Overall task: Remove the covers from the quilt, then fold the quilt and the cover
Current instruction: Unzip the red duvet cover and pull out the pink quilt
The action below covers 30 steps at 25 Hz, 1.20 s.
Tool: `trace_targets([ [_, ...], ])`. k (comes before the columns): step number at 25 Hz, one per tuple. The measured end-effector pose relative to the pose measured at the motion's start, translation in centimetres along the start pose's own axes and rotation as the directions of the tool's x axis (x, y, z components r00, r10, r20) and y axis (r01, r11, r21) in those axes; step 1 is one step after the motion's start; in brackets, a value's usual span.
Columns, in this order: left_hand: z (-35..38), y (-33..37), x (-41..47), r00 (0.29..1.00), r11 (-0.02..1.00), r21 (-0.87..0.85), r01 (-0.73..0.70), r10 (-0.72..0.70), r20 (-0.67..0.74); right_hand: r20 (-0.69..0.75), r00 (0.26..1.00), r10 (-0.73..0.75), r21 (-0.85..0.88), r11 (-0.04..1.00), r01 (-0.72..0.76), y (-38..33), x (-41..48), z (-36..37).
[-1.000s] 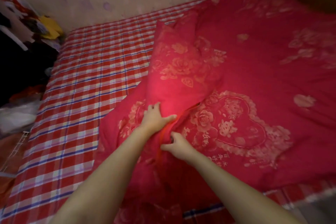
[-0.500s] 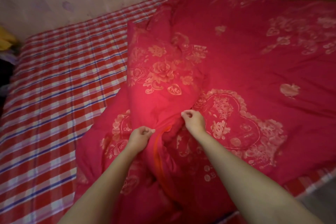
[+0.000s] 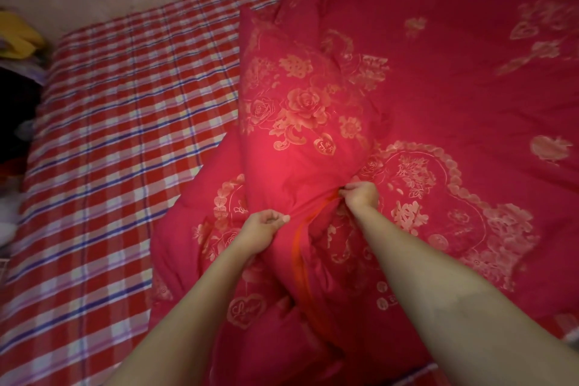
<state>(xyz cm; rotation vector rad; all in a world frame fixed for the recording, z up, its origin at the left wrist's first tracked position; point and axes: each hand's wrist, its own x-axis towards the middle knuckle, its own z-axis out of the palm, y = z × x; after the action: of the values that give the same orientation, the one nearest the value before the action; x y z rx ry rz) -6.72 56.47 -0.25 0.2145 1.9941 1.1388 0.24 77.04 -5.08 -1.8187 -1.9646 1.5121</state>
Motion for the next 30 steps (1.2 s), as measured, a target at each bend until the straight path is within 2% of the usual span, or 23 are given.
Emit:
trace_targets([
  [6,-0.7,0.0,-0.1,0.990,0.989,-0.123,0.079,-0.064,0.124,0.068,0.977,0.201,0.166,0.964,-0.210,-0.4,1.3,0.7],
  [8,-0.7,0.0,0.0,0.990,0.988,-0.130,0.081,-0.065,0.125,0.177,0.952,0.249,0.268,0.919,-0.290,-0.5,2.2,1.8],
  [11,-0.5,-0.2,0.0,0.989,0.991,-0.117,0.066,-0.050,0.140,0.327,0.908,0.263,0.308,0.878,-0.366,-1.2,1.7,2.3],
  [14,-0.8,-0.4,0.3,0.988,0.989,-0.122,0.079,-0.061,0.141,0.343,0.909,0.235,0.331,0.876,-0.351,-1.3,1.9,3.0],
  [16,-0.7,-0.5,0.5,0.988,0.991,-0.117,0.072,-0.055,0.148,0.218,0.958,0.188,0.317,0.915,-0.252,-1.5,2.8,3.4],
  [17,-0.7,-0.6,0.5,0.989,0.991,-0.112,0.073,-0.057,0.139,0.160,0.975,0.154,0.258,0.947,-0.192,-1.6,2.9,3.5],
  [19,-0.7,-0.6,0.4,0.990,0.989,-0.126,0.083,-0.066,0.127,0.096,0.995,0.014,-0.108,0.994,-0.004,-1.7,2.5,2.7],
  [20,-0.6,-0.5,0.3,0.989,0.985,-0.149,0.091,-0.071,0.133,0.075,0.994,-0.084,-0.319,0.942,0.104,-1.8,2.1,2.1],
  [22,-0.4,-0.1,0.1,0.985,0.968,-0.224,0.114,-0.080,0.154,0.100,0.945,-0.311,-0.608,0.733,0.305,-2.3,1.3,1.2],
  [24,-0.1,0.4,-0.3,0.983,0.935,-0.328,0.134,-0.083,0.165,0.164,0.883,-0.440,-0.694,0.584,0.420,-2.6,1.1,0.5],
  [25,0.0,0.6,-0.5,0.983,0.919,-0.371,0.134,-0.076,0.168,0.200,0.866,-0.458,-0.683,0.569,0.458,-2.5,1.1,0.3],
  [26,0.1,0.7,-0.7,0.983,0.909,-0.394,0.132,-0.069,0.171,0.222,0.870,-0.441,-0.633,0.614,0.472,-2.3,1.1,0.1],
  [27,0.1,0.8,-0.9,0.983,0.906,-0.402,0.131,-0.066,0.171,0.214,0.884,-0.416,-0.508,0.725,0.464,-2.2,1.3,-0.3],
  [28,0.2,0.9,-1.0,0.983,0.907,-0.401,0.129,-0.062,0.176,0.194,0.914,-0.357,-0.296,0.867,0.401,-2.1,1.5,-0.7],
  [29,0.3,1.1,-1.1,0.981,0.908,-0.399,0.129,-0.058,0.184,0.167,0.950,-0.265,-0.031,0.961,0.273,-2.0,1.8,-1.0],
  [30,0.4,1.3,-1.3,0.980,0.907,-0.401,0.127,-0.053,0.191,0.140,0.979,-0.146,0.210,0.971,0.114,-2.1,1.9,-1.2],
])
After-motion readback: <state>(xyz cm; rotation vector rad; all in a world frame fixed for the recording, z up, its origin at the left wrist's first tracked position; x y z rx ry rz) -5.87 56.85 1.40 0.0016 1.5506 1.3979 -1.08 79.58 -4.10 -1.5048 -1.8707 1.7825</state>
